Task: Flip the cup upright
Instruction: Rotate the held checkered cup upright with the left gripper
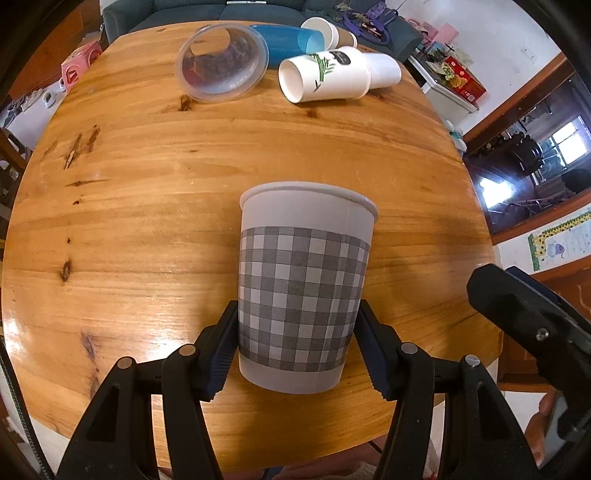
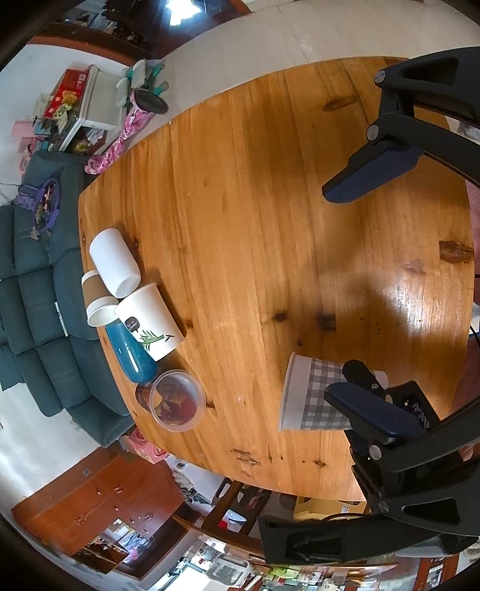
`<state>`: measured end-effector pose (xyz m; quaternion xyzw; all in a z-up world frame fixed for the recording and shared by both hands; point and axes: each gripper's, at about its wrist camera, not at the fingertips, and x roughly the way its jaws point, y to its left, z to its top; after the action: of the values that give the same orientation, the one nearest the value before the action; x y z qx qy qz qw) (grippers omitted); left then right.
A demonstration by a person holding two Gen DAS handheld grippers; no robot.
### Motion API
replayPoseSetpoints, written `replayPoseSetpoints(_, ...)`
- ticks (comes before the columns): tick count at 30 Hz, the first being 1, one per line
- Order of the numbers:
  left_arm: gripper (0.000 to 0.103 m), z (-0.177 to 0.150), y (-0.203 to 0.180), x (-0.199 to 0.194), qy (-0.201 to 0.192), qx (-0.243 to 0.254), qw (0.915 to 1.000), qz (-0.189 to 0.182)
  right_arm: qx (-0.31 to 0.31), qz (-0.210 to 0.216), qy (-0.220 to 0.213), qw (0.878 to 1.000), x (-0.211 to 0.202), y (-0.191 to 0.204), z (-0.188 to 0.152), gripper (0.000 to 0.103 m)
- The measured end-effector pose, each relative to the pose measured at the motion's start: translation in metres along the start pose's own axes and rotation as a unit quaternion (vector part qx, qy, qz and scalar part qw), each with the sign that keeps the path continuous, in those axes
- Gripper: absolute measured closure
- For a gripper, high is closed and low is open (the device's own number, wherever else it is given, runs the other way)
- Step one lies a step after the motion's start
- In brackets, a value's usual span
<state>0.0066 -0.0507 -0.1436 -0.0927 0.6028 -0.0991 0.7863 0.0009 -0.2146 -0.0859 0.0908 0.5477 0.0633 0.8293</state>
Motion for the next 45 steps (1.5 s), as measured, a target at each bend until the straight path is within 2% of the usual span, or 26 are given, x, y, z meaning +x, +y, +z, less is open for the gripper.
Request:
replayPoseSetpoints(26, 0.038, -0.006, -0.009, 0.024, 0.022, -0.010, 0.9997, 0.000, -0.002, -0.006, 0.010, 1.000, 0.002, 0.002, -0.010, 0.005)
replayPoseSetpoints(34, 0.038, -0.008, -0.011, 0.023, 0.020, -0.008, 0.9996, 0.016, -0.003, -0.005, 0.009, 1.000, 0.002, 0.002, -0.011, 0.005)
replayPoseSetpoints(37, 0.038, -0.010, -0.011, 0.021, 0.015, -0.011, 0.9998, 0.008, -0.004, -0.004, 0.009, 1.000, 0.001, 0.002, -0.011, 0.005)
replayPoseSetpoints(39, 0.037, -0.010, -0.010, 0.019, 0.014, -0.017, 0.9997, -0.011, -0.004, -0.003, 0.008, 1.000, 0.001, 0.002, -0.011, 0.005)
replayPoseSetpoints(41, 0.031, -0.011, -0.007, 0.019, 0.017, -0.025, 0.9990, -0.032, -0.005, -0.004, 0.008, 1.000, 0.000, 0.002, -0.011, 0.005)
replayPoseSetpoints(43, 0.016, -0.012, -0.006, 0.016, 0.014, -0.028, 0.9990, -0.031, -0.006, -0.002, 0.006, 1.000, -0.002, 0.003, -0.011, 0.005)
replayPoseSetpoints(45, 0.016, -0.013, -0.007, 0.014, 0.010, -0.026, 0.9992, -0.027, -0.007, -0.002, 0.003, 1.000, -0.004, 0.004, -0.011, 0.005)
